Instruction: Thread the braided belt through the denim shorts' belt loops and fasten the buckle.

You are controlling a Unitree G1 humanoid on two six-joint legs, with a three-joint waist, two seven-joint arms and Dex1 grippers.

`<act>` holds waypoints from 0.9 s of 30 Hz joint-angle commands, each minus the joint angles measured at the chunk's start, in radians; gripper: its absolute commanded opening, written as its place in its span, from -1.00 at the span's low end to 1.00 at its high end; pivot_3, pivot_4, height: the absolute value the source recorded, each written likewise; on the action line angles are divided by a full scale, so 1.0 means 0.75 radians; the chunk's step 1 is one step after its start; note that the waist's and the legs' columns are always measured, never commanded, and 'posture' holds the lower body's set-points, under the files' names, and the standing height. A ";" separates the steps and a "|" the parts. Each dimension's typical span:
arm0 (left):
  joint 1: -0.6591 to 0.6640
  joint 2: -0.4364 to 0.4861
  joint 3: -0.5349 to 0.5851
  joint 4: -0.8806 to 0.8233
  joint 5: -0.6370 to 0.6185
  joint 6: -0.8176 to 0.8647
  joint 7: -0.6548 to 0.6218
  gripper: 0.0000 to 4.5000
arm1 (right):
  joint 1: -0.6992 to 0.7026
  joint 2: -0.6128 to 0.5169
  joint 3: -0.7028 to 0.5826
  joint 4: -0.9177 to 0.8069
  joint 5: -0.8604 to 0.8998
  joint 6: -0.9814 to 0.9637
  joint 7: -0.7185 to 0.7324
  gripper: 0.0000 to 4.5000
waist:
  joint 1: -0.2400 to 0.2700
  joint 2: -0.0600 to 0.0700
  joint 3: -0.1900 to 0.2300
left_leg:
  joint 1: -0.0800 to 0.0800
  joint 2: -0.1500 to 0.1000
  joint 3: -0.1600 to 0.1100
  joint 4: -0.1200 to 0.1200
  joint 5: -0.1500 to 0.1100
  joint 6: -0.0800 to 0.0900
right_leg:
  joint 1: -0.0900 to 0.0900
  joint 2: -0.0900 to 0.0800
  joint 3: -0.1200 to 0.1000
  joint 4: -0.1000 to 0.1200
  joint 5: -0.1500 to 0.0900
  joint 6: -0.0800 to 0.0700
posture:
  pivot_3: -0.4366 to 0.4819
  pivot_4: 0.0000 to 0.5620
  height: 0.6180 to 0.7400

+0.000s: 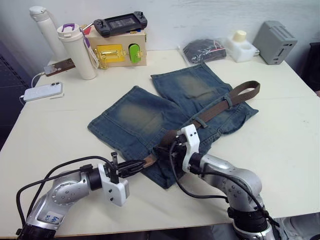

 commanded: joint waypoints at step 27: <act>0.308 0.446 0.178 0.383 -0.077 -0.582 -0.014 -1.00 | 0.080 -0.581 0.062 -0.005 -0.171 -0.097 0.290 -0.97 | 0.000 -0.007 -0.008 | 0.000 0.004 0.003 -0.002 -0.001 0.000 | 0.002 -0.002 -0.002 -0.009 -0.001 -0.001 | -0.05 -0.47 -0.56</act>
